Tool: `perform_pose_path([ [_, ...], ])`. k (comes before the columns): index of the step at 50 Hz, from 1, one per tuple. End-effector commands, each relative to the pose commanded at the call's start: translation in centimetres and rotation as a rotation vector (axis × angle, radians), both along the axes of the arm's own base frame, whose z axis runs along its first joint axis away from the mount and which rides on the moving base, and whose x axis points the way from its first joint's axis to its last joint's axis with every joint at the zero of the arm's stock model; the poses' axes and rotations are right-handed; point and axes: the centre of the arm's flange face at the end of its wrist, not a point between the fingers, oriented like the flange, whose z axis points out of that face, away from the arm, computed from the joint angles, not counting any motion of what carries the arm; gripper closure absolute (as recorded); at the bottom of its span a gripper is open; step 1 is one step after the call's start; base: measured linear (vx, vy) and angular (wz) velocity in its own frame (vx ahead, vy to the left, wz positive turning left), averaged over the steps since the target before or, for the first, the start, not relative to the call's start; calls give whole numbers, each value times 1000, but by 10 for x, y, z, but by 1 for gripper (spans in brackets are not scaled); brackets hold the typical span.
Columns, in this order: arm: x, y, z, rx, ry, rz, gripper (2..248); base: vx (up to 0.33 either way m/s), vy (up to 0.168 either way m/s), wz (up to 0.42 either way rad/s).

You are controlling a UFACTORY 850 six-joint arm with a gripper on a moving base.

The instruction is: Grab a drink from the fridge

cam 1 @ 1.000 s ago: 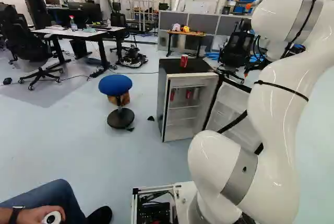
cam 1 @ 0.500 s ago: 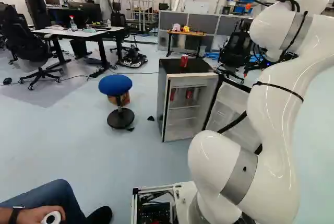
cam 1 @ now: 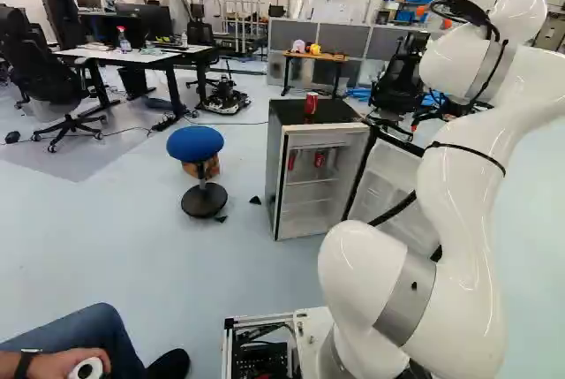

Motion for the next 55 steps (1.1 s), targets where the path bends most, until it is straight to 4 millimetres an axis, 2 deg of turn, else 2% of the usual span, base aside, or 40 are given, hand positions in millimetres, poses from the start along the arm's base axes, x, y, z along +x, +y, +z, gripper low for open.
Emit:
perform_pose_path([
  [13,5,-13,-4,40,28,4,3,0,0,0],
  [27,0,-29,-7,92,65,0,3,0,0,0],
  [37,-3,-31,-9,127,91,2,3,0,0,0],
  [55,0,-35,-33,146,107,1,3,0,0,0],
])
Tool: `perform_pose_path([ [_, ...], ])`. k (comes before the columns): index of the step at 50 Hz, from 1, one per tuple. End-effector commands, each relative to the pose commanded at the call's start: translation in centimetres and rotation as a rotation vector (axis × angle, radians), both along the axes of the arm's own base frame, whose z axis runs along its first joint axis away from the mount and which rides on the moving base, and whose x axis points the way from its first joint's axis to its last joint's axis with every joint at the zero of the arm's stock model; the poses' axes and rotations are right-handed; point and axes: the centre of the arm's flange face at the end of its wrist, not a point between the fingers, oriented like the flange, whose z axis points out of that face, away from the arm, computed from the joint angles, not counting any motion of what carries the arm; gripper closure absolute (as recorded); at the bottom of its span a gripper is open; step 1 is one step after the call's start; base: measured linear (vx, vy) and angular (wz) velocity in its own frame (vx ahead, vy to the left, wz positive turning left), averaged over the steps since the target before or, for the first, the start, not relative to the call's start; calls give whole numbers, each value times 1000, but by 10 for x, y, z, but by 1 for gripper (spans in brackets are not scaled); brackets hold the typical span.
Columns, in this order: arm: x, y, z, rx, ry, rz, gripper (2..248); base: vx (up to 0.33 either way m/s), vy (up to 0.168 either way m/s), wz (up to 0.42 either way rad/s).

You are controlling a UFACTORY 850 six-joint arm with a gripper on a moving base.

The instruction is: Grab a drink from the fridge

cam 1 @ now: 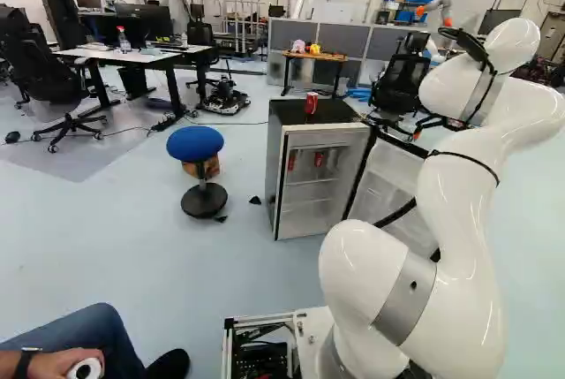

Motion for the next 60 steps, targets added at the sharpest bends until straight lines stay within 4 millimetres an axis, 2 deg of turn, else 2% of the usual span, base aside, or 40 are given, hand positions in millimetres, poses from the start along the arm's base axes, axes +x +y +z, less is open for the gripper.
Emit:
perform_pose_path([
  [14,3,-3,-22,16,14,0,3,0,0,0],
  [37,-3,0,-21,28,24,-3,3,0,0,0],
  [60,-10,18,-22,58,51,5,3,0,0,0],
])
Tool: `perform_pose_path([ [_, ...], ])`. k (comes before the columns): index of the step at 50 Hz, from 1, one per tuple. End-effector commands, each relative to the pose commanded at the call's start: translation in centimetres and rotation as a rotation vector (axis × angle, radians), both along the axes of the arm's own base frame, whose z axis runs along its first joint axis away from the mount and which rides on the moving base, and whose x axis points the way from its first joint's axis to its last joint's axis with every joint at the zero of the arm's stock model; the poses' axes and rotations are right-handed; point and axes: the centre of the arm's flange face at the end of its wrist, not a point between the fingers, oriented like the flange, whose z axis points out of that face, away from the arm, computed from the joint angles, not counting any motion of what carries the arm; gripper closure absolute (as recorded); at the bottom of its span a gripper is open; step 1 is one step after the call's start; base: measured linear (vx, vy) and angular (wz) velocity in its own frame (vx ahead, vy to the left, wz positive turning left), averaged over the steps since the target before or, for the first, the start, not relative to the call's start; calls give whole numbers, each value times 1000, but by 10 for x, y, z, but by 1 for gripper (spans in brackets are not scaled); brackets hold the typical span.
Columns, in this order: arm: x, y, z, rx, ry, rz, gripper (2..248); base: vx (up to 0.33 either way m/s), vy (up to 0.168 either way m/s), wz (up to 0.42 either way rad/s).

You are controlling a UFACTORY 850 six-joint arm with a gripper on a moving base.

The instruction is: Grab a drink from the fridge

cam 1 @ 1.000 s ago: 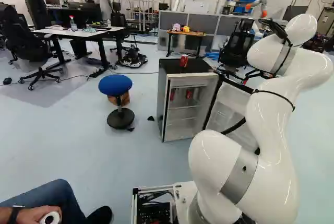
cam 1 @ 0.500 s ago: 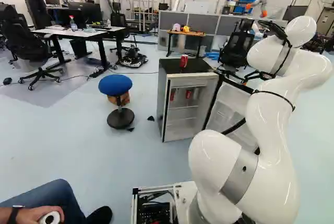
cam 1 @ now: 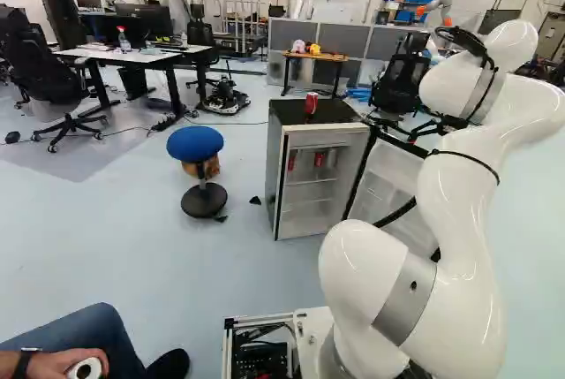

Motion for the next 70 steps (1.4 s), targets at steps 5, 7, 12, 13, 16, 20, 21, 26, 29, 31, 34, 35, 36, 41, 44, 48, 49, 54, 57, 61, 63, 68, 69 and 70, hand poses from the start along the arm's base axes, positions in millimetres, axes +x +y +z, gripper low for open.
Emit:
perform_pose_path([
  [5,-2,5,0,7,6,2,3,0,0,0],
  [7,-2,6,0,10,8,3,3,0,0,0],
  [12,-4,11,0,16,14,6,3,0,0,0],
  [13,-4,12,0,18,15,6,3,0,0,0],
  [16,-5,15,0,22,19,8,3,0,0,0],
  [20,-6,18,0,27,24,10,3,0,0,0],
  [21,-6,19,0,28,25,10,3,0,0,0],
  [26,-8,24,-1,35,31,13,3,0,0,0],
  [29,-9,27,-1,38,34,15,3,0,0,0],
  [31,-10,29,-1,41,36,16,3,0,0,0],
  [34,-11,31,-1,45,40,17,3,0,0,0],
  [35,-11,32,-1,46,41,18,3,0,0,0],
  [36,-11,33,-1,47,42,18,3,0,0,0],
  [41,-13,38,-1,53,48,21,3,0,0,0],
  [44,-14,41,-1,57,51,23,3,0,0,0],
  [48,-15,45,-2,62,56,25,3,0,0,0],
  [49,-15,46,-2,63,57,26,3,0,0,0],
  [54,-17,52,-2,70,63,30,3,0,0,0],
  [57,-18,55,-2,74,66,32,3,0,0,0],
  [61,-19,59,-2,79,71,35,3,0,0,0],
  [63,-20,62,-2,81,74,36,3,0,0,0],
  [68,-21,68,-3,87,80,41,3,0,0,0],
  [69,-21,69,-3,89,81,42,3,0,0,0],
  [70,-21,70,-3,90,82,43,3,0,0,0],
])
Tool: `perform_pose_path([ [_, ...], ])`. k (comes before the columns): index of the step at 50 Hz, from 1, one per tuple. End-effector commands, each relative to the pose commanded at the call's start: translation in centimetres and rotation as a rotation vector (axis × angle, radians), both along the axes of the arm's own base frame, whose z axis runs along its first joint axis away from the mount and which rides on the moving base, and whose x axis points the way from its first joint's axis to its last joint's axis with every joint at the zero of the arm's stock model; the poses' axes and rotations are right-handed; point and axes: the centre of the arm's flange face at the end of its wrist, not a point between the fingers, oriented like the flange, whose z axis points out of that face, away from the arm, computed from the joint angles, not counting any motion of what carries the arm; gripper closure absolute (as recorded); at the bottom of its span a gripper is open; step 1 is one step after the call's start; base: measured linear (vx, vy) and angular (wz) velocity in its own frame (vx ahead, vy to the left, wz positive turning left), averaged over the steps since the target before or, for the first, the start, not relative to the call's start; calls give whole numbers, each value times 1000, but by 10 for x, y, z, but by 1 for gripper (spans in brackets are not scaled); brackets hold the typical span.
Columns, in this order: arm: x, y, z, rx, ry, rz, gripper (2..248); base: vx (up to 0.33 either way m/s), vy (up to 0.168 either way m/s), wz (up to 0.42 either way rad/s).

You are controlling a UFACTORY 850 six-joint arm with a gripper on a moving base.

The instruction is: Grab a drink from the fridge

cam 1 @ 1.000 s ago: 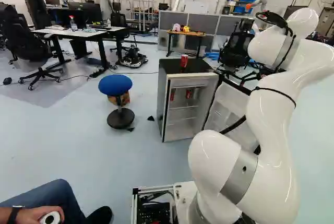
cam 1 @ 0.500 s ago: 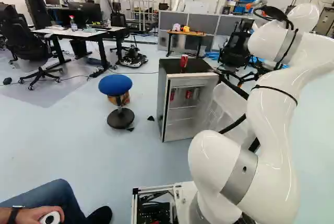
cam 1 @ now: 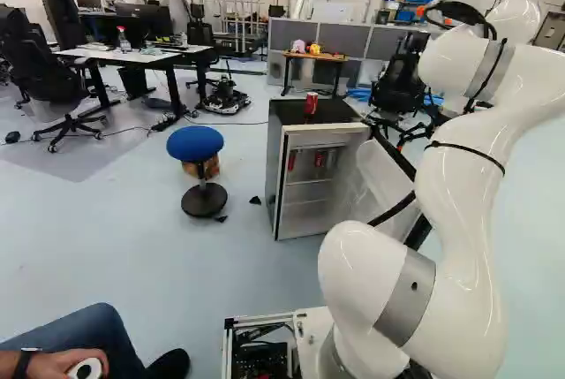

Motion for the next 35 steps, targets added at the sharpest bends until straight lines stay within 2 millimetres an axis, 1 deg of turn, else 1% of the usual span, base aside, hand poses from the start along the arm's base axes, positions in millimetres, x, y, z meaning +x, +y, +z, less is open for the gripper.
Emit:
perform_pose_path([
  [35,-5,49,-3,42,42,45,3,0,0,0],
])
